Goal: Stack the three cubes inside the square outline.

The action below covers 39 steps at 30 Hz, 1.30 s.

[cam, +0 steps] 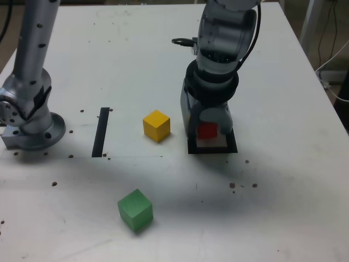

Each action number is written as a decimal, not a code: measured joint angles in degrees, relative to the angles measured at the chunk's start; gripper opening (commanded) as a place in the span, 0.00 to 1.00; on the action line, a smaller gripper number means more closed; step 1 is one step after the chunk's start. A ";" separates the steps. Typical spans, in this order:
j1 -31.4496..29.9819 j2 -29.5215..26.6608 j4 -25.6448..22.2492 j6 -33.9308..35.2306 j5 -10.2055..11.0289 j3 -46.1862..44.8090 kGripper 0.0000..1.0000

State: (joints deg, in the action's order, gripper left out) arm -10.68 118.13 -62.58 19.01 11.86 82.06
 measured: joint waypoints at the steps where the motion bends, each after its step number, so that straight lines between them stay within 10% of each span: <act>1: -0.08 -0.18 0.02 -0.01 0.21 -0.01 0.81; 6: -0.13 -0.46 0.18 -0.18 0.58 -0.27 0.99; 24: -0.59 -10.33 -10.68 -1.61 0.55 -0.44 0.99; 39: 3.89 -18.46 -11.25 14.26 -6.54 -12.14 0.99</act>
State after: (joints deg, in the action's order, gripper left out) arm -6.79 99.67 -73.83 33.27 5.32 69.92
